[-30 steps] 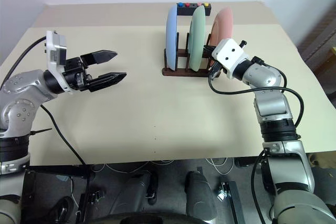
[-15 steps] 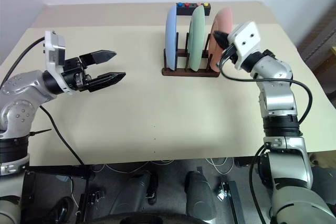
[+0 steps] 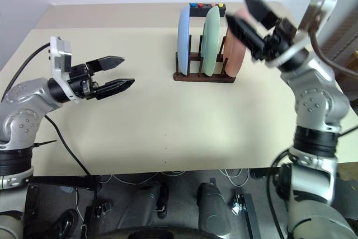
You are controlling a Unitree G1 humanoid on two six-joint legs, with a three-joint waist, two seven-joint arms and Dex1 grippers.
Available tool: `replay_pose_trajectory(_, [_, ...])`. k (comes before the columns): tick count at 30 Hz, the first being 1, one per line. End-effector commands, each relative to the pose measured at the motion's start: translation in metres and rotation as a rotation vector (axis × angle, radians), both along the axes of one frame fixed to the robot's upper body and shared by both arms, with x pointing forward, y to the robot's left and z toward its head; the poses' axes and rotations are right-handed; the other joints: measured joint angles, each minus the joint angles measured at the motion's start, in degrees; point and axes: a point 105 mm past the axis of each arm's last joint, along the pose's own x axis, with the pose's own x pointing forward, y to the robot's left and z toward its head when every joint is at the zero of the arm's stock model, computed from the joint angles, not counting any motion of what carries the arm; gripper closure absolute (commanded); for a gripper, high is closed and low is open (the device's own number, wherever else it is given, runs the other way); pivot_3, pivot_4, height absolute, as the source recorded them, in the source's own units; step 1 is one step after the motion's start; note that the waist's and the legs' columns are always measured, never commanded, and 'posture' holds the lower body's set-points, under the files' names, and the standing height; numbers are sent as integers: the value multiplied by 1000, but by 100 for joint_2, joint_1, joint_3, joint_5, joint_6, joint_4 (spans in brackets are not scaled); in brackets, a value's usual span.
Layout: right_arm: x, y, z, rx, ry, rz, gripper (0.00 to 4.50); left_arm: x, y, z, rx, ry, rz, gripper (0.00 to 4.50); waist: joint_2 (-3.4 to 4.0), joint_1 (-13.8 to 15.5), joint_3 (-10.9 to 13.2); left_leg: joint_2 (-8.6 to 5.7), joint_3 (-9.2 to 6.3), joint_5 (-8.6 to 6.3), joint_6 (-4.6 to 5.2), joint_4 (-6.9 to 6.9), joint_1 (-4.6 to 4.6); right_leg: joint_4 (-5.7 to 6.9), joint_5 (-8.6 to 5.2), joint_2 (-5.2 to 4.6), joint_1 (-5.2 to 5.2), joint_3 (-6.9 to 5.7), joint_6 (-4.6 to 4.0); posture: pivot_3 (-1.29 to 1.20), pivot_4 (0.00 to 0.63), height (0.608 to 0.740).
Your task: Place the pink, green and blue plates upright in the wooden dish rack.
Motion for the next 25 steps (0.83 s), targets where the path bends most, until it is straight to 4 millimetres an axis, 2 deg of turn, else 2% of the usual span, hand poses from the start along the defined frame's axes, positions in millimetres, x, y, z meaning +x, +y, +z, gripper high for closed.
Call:
replay_pose_trajectory(1, [-22,14,-13,-124,12,163,47,-5,9,9,32,-73,35,0,1,-22,0,0,1,0,0,2,0,1,0,0,0,0,0,0,150,735])
replay_pose_trajectory(5, [-19,24,-43,-282,34,189,47,-7,18,-2,92,-78,82,0,3,-60,-1,4,4,0,0,2,9,7,0,2,-2,2,-1,0,150,735])
replay_pose_trajectory(11, [-15,32,-71,-427,47,226,47,-16,26,-18,129,-74,119,0,1,1,-2,2,4,-1,-1,1,9,1,0,-6,0,2,-1,0,150,735])
replay_pose_trajectory(16, [-6,30,-70,-415,35,185,47,-25,27,-30,131,-67,145,0,2,15,-2,-2,4,-2,-2,1,9,-1,0,-19,-1,2,-1,0,150,735])
replay_pose_trajectory(25, [-5,41,-76,-403,71,202,47,-40,24,-45,167,-38,131,0,2,-3,-2,-1,2,-3,-3,-1,9,-1,0,-25,-2,3,-3,0,150,735])
